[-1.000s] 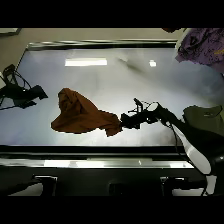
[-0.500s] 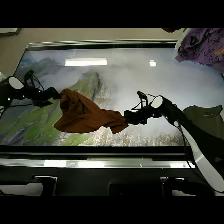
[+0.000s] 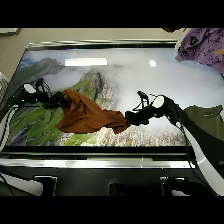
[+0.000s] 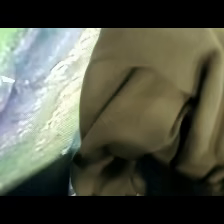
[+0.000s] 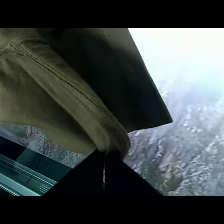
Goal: Fold the clothes and pants, and hang the long-sleeved shirts on hangers.
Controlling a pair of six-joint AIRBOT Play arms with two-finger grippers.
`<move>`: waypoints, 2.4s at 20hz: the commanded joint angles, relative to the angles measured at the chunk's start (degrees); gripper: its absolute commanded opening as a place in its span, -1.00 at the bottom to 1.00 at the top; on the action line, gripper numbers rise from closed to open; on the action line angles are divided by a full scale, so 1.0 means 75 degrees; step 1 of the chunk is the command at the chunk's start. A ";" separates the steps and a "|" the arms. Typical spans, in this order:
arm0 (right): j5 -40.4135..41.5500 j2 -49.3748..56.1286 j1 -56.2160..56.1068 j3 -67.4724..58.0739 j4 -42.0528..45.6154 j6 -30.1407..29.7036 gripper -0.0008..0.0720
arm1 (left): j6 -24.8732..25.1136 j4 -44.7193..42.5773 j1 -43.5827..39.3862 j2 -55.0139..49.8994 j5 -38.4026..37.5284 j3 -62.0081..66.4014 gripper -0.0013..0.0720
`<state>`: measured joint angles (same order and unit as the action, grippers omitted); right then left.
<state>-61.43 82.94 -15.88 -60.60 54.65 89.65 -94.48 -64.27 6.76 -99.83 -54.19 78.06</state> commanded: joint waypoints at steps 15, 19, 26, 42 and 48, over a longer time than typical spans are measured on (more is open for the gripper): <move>-0.0026 -0.3092 0.0003 -0.4881 0.4619 0.0370 -0.91 | 0.0198 -0.1708 0.0332 0.3847 -0.0755 0.4232 -0.93; -0.0163 -0.4841 0.0003 -0.4934 0.4811 -0.0064 -0.91 | 0.0198 -0.2116 0.0332 0.5700 -0.1547 0.4226 -0.93; -0.1064 -0.5327 0.0003 -0.4931 0.5289 0.0991 -0.91 | 0.0137 -0.2136 0.0326 0.6749 -0.3223 0.3838 -0.93; 0.1754 0.2634 0.1067 -0.4916 0.0495 0.2544 -0.91 | 0.0146 -0.0425 0.0326 0.2836 0.0880 -0.2294 -0.92; 0.1212 0.2640 0.1513 -0.4934 -0.0533 0.2355 -0.18 | 0.0149 -0.0428 0.0367 0.2229 0.0959 -0.2020 -0.92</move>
<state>-49.89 102.65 -6.87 -97.47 57.52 108.29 -93.41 -67.55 9.30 -81.14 -48.05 62.48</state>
